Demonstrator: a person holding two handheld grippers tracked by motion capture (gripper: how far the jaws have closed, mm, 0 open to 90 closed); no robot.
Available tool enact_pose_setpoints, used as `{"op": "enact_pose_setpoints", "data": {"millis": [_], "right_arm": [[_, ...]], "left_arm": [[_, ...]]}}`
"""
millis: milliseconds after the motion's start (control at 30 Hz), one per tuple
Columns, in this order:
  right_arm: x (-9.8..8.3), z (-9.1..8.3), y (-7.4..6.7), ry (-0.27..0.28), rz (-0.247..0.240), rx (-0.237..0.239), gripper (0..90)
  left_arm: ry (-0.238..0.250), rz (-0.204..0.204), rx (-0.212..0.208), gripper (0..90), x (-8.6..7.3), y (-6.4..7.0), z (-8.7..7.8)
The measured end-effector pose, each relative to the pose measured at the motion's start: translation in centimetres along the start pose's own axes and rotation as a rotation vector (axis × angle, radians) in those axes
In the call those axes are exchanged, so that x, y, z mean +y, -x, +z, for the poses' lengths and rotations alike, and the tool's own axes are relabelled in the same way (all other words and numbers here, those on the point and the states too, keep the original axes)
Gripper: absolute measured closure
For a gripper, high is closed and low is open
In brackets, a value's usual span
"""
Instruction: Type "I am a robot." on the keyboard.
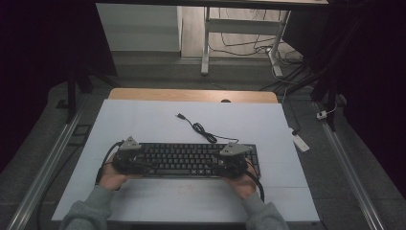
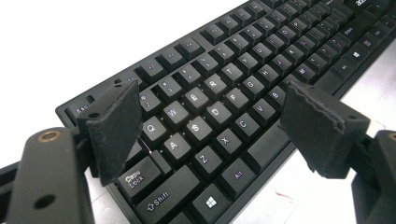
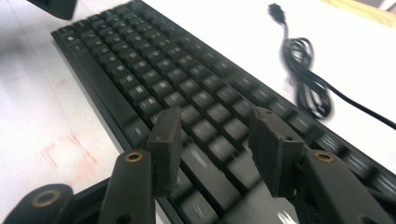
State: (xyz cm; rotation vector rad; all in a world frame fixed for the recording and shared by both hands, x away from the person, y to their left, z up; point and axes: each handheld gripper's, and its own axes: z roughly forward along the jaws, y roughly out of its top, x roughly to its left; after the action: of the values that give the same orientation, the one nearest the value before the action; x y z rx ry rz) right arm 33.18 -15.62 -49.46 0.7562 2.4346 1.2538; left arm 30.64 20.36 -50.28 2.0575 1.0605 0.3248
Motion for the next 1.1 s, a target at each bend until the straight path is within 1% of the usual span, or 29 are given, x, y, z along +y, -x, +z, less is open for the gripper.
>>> {"op": "enact_pose_setpoints", "data": {"millis": [100, 200, 367, 467, 567, 700, 933, 1100], "right_arm": [[-0.7, -1.1, 0.5, 0.008, 0.012, -0.018, 53.9], [-1.4, -2.2, 1.0, 0.005, 0.023, -0.038, 53.5], [-2.6, -3.8, 1.7, 0.014, 0.047, -0.06, 53.1], [-3.2, -4.5, 2.1, 0.02, 0.056, -0.074, 53.0], [-3.7, -5.1, 2.4, 0.014, 0.062, -0.089, 52.9], [-4.1, -5.4, 2.6, 0.017, 0.074, -0.093, 53.0], [-4.1, -5.3, 2.7, 0.01, 0.071, -0.092, 52.8], [-4.1, -5.2, 2.7, 0.004, 0.068, -0.09, 52.5]], "left_arm": [[-0.001, 0.0, 0.002, 21.2, 0.0, 0.0, 0.0], [-0.003, 0.004, 0.004, 21.3, 0.0, 0.0, 0.0], [0.0, 0.007, 0.008, 21.8, -0.1, -0.1, 0.0], [0.006, 0.001, 0.013, 22.2, -0.1, -0.1, -0.1], [0.009, 0.0, 0.014, 22.3, -0.1, -0.1, -0.2], [0.013, -0.009, 0.011, 22.9, 0.0, -0.1, -0.2], [0.024, -0.031, 0.014, 24.9, 0.0, -0.2, -0.3], [0.041, -0.035, 0.001, 28.3, 0.1, -0.1, -0.5]]}}
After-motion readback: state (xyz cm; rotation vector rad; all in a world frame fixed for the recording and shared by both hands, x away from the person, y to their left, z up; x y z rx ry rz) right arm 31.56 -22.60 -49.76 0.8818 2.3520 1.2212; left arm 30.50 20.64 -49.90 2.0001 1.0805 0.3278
